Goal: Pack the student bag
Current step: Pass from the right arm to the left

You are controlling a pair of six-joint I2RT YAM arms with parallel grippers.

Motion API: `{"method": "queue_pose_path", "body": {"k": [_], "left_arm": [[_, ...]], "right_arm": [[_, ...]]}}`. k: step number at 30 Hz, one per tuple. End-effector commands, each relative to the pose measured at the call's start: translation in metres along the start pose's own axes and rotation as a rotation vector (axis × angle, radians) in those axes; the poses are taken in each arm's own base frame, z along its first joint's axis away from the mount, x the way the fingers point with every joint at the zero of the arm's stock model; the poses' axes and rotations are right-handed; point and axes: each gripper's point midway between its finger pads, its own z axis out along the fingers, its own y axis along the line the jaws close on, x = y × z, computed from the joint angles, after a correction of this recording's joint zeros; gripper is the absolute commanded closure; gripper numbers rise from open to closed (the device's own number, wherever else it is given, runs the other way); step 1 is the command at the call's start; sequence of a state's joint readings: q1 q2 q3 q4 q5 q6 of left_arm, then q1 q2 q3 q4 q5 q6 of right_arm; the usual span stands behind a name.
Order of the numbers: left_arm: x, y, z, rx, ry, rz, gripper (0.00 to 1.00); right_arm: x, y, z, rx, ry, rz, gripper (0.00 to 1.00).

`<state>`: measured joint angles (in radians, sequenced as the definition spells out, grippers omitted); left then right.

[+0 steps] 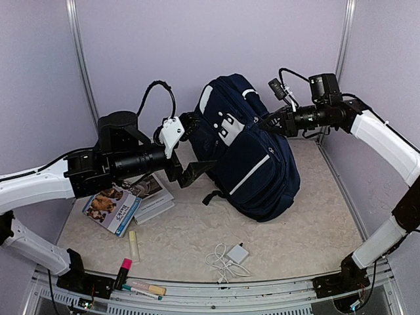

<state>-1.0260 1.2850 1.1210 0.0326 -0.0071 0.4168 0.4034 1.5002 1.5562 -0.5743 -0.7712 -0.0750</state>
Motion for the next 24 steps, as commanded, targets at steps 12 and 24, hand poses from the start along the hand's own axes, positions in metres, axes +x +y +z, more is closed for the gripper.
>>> {"method": "queue_pose_path", "body": {"k": [12, 24], "left_arm": [[0.003, 0.026, 0.005, 0.003, 0.210, 0.216, 0.01], [0.059, 0.010, 0.033, 0.251, 0.333, 0.154, 0.07]], "right_arm": [[0.040, 0.091, 0.042, -0.313, 0.215, -0.375, 1.00], [0.031, 0.123, 0.035, -0.412, 0.118, -0.451, 1.00]]}}
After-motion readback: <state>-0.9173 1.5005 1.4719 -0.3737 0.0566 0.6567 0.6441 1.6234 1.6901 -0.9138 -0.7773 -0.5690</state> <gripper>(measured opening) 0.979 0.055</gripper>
